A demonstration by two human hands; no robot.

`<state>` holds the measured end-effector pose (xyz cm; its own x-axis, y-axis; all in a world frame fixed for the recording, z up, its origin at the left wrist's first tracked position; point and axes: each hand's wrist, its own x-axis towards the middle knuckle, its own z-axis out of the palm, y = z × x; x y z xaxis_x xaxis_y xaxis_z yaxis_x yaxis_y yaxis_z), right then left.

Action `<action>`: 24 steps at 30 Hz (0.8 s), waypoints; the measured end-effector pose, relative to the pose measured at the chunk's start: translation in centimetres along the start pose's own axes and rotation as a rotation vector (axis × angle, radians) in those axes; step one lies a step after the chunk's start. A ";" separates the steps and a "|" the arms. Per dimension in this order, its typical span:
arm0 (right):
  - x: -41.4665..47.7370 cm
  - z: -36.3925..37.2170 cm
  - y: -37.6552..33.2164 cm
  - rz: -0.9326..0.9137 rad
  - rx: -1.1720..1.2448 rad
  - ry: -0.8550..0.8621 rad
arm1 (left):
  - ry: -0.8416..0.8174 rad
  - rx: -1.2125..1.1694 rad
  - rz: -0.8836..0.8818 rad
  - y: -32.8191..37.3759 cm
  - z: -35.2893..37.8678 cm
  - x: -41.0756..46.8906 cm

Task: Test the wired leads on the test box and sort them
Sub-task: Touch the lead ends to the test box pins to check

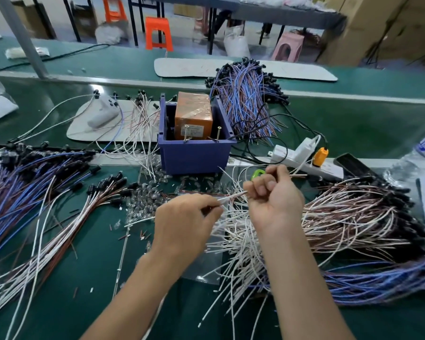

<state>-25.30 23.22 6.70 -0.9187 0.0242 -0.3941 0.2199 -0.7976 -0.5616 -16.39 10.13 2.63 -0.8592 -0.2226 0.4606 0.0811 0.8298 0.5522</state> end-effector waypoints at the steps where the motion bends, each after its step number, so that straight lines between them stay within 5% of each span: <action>1: 0.0 -0.1 0.0 0.005 0.006 0.001 | -0.004 -0.016 -0.008 -0.4 -0.1 -0.1; 7: 0.5 -0.8 -1.2 -0.033 0.100 -0.003 | -0.049 0.119 -0.265 -3.4 -1.9 -0.6; 11: 0.3 -0.2 -0.6 -0.039 0.142 -0.024 | -0.060 -0.024 -0.341 -2.6 -2.4 -2.1; 14: -0.4 0.2 0.5 0.009 0.163 -0.030 | -0.228 -0.297 -0.334 -0.7 -1.4 -2.3; 19: -2.0 0.0 2.8 0.103 0.096 -0.041 | -0.125 -1.232 -0.801 1.6 1.1 -0.2; 22: -2.3 -1.0 3.2 0.115 -0.118 -0.081 | 0.009 -1.394 -0.911 1.2 1.0 0.8; 24: -2.1 -1.7 3.0 0.080 -0.471 -0.124 | 0.057 -1.381 -0.937 0.8 0.7 1.0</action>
<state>-22.17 21.81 4.59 -0.9187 -0.1208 -0.3761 0.3896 -0.4344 -0.8121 -17.56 10.99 3.05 -0.8491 -0.3905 -0.3558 -0.0352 -0.6302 0.7756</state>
